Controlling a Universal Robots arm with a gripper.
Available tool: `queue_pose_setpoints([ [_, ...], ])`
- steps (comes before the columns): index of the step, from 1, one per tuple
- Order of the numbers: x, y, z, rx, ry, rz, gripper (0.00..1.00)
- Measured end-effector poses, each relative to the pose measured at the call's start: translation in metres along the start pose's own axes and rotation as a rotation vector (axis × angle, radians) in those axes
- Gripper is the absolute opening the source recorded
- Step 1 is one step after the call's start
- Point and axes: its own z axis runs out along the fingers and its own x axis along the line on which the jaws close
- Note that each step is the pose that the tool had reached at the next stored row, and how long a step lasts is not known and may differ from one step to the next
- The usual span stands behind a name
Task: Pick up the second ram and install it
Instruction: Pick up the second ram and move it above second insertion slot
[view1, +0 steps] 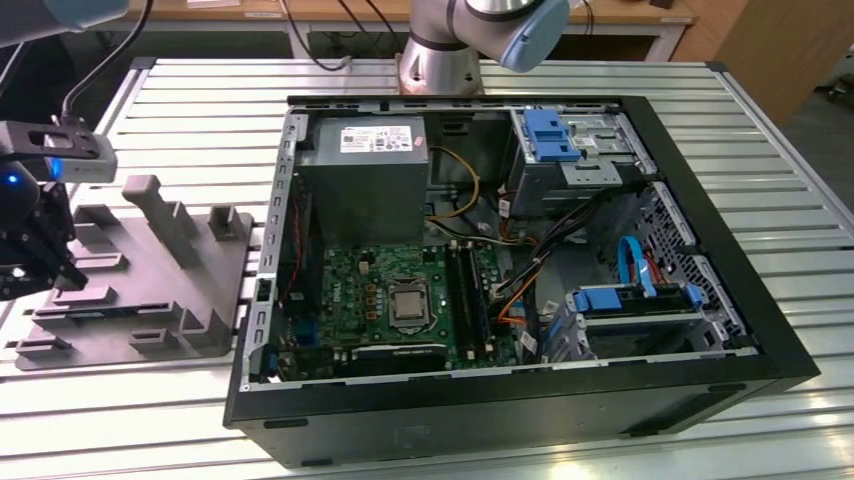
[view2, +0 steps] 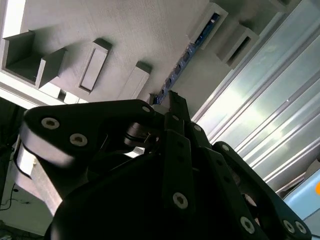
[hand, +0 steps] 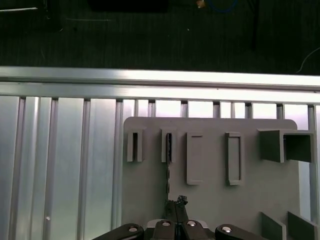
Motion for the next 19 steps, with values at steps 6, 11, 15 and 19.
queue_pose_setpoints([
  [6, 0.0003, -0.0004, 0.0090, 0.0000, -0.0032, 0.000, 0.10],
  [11, 0.0004, -0.0001, 0.0114, 0.0005, -0.0095, -0.003, 0.10],
  [15, 0.0010, 0.0007, 0.0155, 0.0006, -0.0096, -0.009, 0.10],
  [19, 0.0026, 0.0016, 0.0189, 0.0054, -0.0109, -0.016, 0.10],
])
